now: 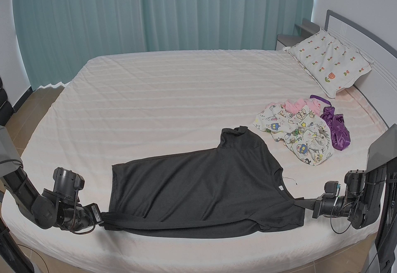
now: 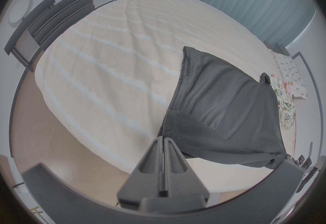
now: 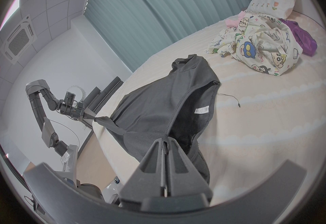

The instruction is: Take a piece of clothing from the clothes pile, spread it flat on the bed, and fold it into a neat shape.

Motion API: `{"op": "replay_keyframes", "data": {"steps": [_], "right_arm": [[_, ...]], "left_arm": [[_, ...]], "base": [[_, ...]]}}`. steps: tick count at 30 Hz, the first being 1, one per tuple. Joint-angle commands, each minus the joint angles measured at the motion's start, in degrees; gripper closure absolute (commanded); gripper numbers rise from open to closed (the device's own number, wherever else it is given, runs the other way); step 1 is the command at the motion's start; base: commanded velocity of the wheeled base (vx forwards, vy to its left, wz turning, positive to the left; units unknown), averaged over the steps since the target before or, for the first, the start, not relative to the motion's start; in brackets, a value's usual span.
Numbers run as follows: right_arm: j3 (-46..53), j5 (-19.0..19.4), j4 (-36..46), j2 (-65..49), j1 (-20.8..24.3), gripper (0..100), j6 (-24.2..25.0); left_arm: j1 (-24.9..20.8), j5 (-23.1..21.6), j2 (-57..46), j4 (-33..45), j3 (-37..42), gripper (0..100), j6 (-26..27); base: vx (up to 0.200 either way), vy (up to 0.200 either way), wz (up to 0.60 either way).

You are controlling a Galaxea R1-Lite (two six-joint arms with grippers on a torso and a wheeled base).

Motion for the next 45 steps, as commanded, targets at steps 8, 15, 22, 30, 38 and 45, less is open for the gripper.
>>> {"op": "replay_keyframes", "data": {"steps": [8,15,22,30,38,45], "right_arm": [[-3.19,-0.51,-0.67,4.28,-0.29,0,0.17],[-4.69,-1.12,-0.76,6.92,0.5,0,-0.44],[-6.01,-0.42,-0.67,7.0,0.59,0,-0.36],[-7.68,-1.3,-0.58,6.39,4.28,0,-0.36],[-10.4,-1.48,-0.49,8.23,5.51,0,-0.36],[-12.51,-2.0,-0.58,10.78,6.21,0,-1.85]], "left_arm": [[0.15,-0.12,0.43,-0.15,0.65,100,0.04],[0.15,-0.21,1.22,-0.23,0.74,100,0.04],[0.06,-0.21,1.13,-0.23,0.83,100,0.04],[0.06,-0.21,1.13,-0.59,1.44,100,0.04],[0.06,-0.21,1.22,-0.59,1.44,100,0.04],[0.06,-0.12,1.22,-0.59,1.44,100,0.04]], "base": [[0.0,0.0,0.0],[0.0,0.0,0.0],[0.0,0.0,0.0],[0.0,0.0,0.0],[0.0,0.0,0.0],[0.0,0.0,0.0]]}}
